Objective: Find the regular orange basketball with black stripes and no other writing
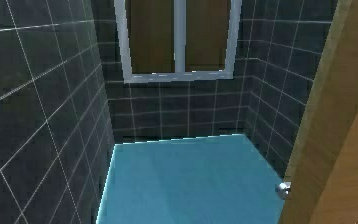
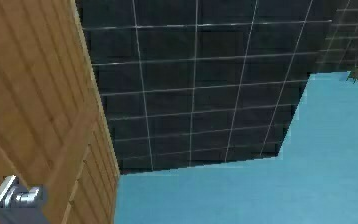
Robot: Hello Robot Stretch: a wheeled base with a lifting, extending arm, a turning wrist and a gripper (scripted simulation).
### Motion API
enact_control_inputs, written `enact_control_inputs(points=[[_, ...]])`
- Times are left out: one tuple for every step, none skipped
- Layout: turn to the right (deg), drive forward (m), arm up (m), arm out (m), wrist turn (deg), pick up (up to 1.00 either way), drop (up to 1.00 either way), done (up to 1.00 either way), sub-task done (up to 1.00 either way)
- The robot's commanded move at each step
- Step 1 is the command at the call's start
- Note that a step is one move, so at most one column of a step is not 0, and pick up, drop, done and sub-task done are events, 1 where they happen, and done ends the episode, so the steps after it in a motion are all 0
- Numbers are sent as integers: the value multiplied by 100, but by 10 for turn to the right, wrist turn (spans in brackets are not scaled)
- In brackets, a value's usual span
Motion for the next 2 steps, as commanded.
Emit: enact_control_inputs(points=[[0, 50, 0, 0, 0, 0, 0, 0, 0], [300, 0, 0, 0, 0, 0, 0, 0, 0]])
